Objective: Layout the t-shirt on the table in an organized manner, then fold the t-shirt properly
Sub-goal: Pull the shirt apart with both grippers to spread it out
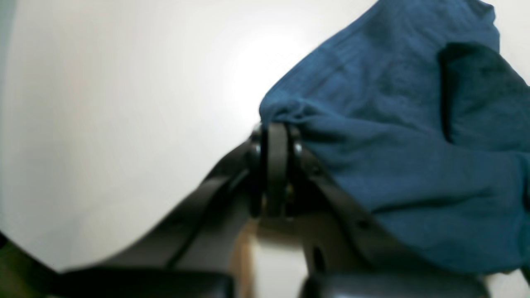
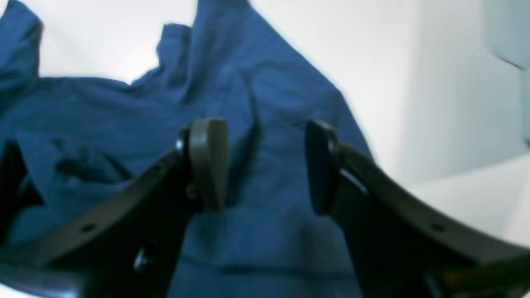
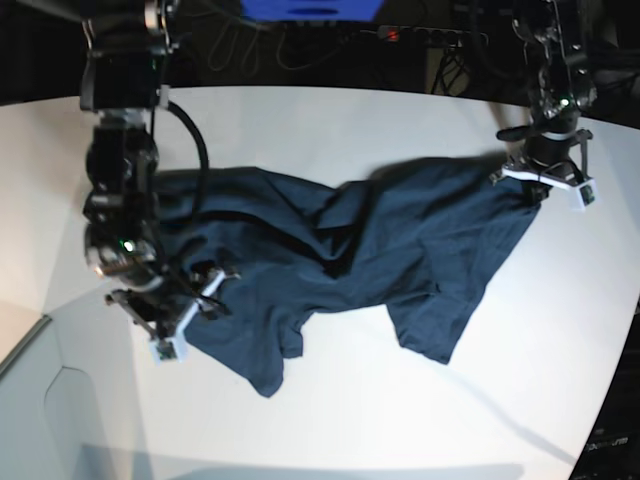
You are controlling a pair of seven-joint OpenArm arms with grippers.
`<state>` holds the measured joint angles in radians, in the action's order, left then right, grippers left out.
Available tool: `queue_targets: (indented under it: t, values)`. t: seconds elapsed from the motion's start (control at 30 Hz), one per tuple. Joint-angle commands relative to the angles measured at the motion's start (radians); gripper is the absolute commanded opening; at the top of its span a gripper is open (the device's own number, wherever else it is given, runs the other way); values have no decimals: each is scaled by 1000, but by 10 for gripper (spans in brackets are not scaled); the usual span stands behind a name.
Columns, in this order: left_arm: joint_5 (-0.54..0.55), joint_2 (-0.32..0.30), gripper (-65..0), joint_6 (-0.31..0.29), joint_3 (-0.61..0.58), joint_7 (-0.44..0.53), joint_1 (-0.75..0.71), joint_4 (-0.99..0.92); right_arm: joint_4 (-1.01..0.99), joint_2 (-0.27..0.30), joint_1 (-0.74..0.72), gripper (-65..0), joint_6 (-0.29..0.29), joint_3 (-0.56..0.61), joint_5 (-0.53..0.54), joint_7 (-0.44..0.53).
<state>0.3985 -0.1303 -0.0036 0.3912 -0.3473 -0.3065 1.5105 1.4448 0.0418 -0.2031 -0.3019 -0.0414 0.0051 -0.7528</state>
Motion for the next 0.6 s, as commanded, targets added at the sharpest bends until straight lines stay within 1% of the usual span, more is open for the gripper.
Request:
queue_targets:
  t: [0.0,0.07,0.2,0.43,0.57]
  values:
    - [1,-9,-649,-3,4,24,0,15,-31,-6,-43,-344,-3,4,0,2]
    - [1,-7,-649,-3,4,24,0,15,-138,-21,-97,-344,-3,4,-1,-1]
    - [1,-7,-649,-3,5,24,0,15,-276,-24,-164,-343,2,4,-1,0]
    - [1,-7,-649,-3,5,23,0,15,-410,-33,-226,-343,2,2,-1,2]
    - [1,-7,-649,-3,5,23,0,15,-411,-36,-224,-343,2,5,-1,2]
